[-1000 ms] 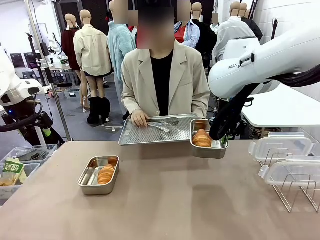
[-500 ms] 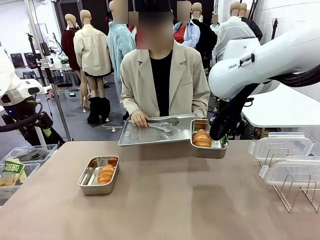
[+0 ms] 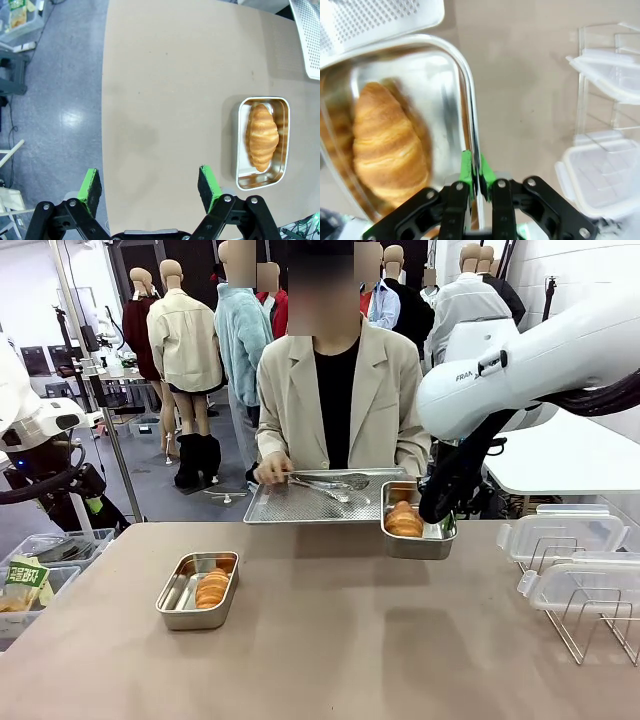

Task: Place the bread in airtight containers.
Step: Once an object is inside an Airtight Container , place the container in the center of the table.

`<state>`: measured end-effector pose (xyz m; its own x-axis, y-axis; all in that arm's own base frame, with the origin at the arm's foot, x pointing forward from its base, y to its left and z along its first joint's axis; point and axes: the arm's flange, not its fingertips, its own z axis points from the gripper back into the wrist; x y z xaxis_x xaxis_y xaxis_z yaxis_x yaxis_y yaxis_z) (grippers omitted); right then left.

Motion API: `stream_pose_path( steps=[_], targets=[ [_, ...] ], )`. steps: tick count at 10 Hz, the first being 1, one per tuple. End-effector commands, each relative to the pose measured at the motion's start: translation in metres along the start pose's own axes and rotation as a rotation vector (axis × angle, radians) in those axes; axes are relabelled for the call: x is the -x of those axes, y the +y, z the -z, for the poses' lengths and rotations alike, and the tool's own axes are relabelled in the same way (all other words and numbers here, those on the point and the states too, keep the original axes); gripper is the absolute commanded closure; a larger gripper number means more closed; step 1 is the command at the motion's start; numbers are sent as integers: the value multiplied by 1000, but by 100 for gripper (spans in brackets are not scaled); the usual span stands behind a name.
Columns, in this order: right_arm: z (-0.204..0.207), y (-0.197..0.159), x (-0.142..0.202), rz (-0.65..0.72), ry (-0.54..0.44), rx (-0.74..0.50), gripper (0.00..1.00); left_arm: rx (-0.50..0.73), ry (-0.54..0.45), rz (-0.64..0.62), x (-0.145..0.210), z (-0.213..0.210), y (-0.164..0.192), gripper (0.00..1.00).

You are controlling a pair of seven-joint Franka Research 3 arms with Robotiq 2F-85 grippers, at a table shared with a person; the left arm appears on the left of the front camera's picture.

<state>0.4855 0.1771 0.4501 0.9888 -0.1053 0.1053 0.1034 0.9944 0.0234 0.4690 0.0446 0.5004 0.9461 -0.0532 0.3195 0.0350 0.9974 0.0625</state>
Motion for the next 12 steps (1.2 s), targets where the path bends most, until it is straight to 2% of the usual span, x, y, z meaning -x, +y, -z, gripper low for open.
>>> stream_pose_path(
  steps=[1, 3, 7, 12],
  targets=[
    [31, 9, 2, -15, -25, 42, 100, -9, -3, -14, 0, -2, -1, 0],
    [65, 11, -2, -33, -9, 61, 100, -9, -3, -14, 0, -2, -1, 0],
    [108, 14, -5, -43, 32, 27, 100, -9, -3, -14, 0, -2, -1, 0],
    [134, 24, -18, -18, 69, 50, 100, -9, -3, -14, 0, -2, -1, 0]
  ],
)
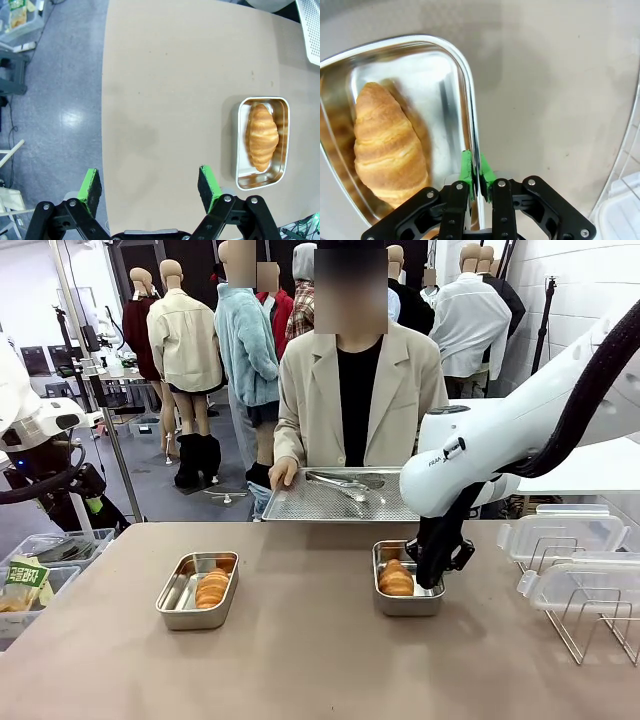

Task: Place the bread in airtight containers.
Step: Once an object is inside an Airtight Container , place the container in the center of the table, then pick up one Airtight Container lid and hand it to the human.

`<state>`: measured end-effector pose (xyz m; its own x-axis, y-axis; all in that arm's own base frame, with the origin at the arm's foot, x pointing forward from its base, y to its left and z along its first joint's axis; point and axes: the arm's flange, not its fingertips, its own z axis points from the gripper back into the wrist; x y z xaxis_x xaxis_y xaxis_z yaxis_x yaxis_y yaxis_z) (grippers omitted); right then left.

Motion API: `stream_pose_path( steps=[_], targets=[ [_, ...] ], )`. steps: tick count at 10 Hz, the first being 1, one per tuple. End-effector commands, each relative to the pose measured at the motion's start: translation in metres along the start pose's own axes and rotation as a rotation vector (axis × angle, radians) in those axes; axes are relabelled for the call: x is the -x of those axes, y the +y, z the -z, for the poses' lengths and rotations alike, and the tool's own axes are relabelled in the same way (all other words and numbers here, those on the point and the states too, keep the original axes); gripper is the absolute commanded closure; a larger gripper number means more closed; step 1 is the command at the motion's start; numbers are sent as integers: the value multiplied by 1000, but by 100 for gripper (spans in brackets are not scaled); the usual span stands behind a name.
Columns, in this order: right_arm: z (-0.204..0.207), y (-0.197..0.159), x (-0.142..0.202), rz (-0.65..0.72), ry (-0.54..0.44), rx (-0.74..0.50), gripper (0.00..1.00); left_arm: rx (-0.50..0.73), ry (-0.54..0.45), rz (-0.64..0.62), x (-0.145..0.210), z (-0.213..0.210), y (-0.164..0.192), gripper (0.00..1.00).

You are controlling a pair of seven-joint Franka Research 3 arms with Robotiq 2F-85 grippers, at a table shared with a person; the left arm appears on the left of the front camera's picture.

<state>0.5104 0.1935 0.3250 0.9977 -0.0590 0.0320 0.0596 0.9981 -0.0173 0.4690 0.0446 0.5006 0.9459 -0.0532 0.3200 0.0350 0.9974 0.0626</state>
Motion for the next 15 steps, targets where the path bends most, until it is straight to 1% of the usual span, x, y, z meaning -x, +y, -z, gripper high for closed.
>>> stream_pose_path(
  steps=[1, 2, 4, 7, 11, 14, 15],
  targets=[
    [8, 10, -11, 35, -2, 16, 100, -9, -3, -14, 0, -2, -1, 0],
    [9, 11, -12, 43, -8, 26, 97, -9, -3, -14, 0, -2, -1, 0],
    [5, 8, -8, 35, -15, 26, 58, -9, -3, -14, 0, -2, -1, 0],
    [-20, -4, 7, 34, -37, 10, 0, -9, -3, -14, 0, -2, -1, 0],
    [-86, -18, 23, -103, -87, -7, 0, -9, -3, -14, 0, -2, -1, 0],
    [-143, -41, 43, -262, -138, 36, 0, -9, -3, -14, 0, -2, -1, 0],
    [-160, -51, 46, -341, -128, 57, 0, -9, -3, -14, 0, -2, -1, 0]
  ],
)
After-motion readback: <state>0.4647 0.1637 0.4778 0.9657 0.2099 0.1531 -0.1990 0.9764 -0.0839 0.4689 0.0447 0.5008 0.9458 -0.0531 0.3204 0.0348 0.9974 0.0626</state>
